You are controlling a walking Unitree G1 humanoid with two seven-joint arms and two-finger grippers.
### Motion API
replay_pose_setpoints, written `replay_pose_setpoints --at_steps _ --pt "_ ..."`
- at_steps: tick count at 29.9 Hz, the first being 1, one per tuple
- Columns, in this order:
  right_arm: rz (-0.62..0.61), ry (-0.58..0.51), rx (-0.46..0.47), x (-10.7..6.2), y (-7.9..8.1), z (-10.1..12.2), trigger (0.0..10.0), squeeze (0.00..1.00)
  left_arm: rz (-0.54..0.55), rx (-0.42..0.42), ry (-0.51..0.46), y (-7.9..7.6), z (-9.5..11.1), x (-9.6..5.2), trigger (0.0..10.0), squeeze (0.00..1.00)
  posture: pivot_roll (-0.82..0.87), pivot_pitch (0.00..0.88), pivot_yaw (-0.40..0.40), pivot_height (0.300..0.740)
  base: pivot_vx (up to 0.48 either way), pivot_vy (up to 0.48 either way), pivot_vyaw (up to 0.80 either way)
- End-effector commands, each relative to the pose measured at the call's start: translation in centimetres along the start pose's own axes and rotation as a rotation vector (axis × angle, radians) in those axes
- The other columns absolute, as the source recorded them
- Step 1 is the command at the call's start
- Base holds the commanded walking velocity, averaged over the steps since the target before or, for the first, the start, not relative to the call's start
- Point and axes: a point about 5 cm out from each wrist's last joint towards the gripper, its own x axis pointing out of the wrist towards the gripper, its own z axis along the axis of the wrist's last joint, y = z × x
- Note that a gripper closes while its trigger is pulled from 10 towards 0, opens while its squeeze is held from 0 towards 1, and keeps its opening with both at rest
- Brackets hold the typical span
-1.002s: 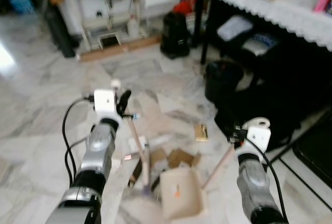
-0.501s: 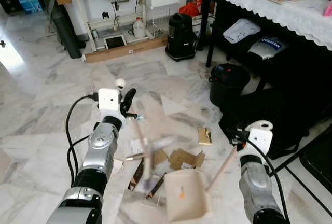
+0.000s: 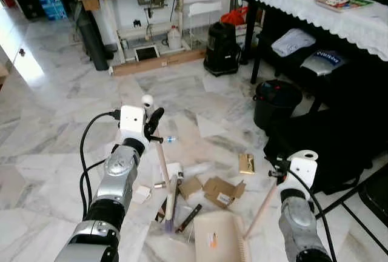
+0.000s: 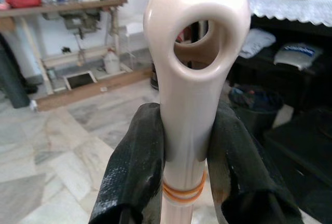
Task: Sweep floor
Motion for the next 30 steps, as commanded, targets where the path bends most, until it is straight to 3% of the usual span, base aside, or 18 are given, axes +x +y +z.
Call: replay_pose_setpoints --at_steps 1,16,30 --pt "0.006 -0.005 -0.008 -0.1 0.3 -0.1 10.0 0.00 -0.020 0.005 -0.007 0.1 0.4 0.1 10.0 0.00 -0.12 0.000 0.058 0.740 0.000 0.000 0.00" --pt "-0.173 -0.061 -0.088 -0.1 -2.4 0.3 10.0 0.00 -0.097 0.020 0.039 -0.2 -0.2 -0.4 10.0 0.00 -0.12 0.000 0.056 0.740 0.000 0.000 0.00" --pt "-0.177 -0.088 -0.063 0.3 -1.7 0.9 10.0 0.00 -0.110 0.053 0.042 0.0 -0.2 -0.4 10.0 0.00 -0.10 0.000 0.064 0.740 0.000 0.000 0.00"
